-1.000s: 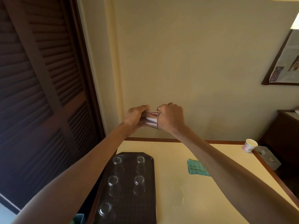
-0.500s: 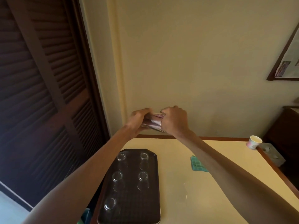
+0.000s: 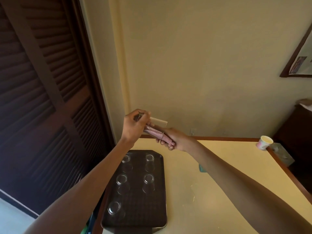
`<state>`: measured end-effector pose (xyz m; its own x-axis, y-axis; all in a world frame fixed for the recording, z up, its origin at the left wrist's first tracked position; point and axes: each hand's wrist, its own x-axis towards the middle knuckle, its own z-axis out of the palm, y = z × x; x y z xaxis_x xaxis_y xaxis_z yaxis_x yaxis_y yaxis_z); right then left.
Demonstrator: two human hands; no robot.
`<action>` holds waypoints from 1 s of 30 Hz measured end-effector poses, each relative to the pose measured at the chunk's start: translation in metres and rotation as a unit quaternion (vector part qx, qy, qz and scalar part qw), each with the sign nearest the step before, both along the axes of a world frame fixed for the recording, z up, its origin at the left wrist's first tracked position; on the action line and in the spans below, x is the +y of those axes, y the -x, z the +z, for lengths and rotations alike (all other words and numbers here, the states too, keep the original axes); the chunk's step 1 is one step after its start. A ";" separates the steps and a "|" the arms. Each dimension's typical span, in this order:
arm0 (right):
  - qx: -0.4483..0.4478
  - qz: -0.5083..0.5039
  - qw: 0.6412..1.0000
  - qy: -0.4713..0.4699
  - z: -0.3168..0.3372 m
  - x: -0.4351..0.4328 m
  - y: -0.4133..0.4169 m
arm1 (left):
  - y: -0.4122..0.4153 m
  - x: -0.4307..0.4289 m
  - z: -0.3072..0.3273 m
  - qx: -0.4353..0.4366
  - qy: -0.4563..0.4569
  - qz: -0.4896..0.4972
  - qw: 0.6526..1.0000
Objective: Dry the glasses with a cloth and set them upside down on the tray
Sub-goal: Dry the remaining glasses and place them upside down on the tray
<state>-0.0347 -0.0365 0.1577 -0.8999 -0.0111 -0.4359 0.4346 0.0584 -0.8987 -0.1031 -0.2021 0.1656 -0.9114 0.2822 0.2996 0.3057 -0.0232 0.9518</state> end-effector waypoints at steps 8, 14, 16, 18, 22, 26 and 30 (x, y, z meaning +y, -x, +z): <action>0.180 0.013 0.965 -0.191 -0.008 0.019 -0.002 | 0.024 -0.015 -0.028 -0.174 -0.072 0.031 0.982; 0.198 -0.040 0.973 -0.111 -0.037 0.030 -0.007 | 0.025 -0.037 -0.045 -0.366 -0.242 -0.024 0.898; 0.200 -0.064 0.973 -0.099 -0.051 0.032 -0.009 | 0.021 -0.045 -0.054 -0.396 -0.272 -0.054 0.875; 0.194 -0.083 0.975 -0.075 -0.066 0.033 -0.011 | 0.016 -0.052 -0.068 -0.418 -0.271 -0.070 0.864; 0.154 -0.141 0.978 -0.020 -0.100 0.030 -0.019 | 0.000 -0.059 -0.097 -0.459 -0.193 -0.090 0.863; 0.123 -0.197 0.971 0.064 -0.139 0.028 -0.031 | -0.025 -0.061 -0.127 -0.429 0.018 -0.063 0.901; 0.077 -0.230 0.962 0.124 -0.167 0.024 -0.046 | -0.046 -0.060 -0.161 -0.307 0.206 -0.059 0.927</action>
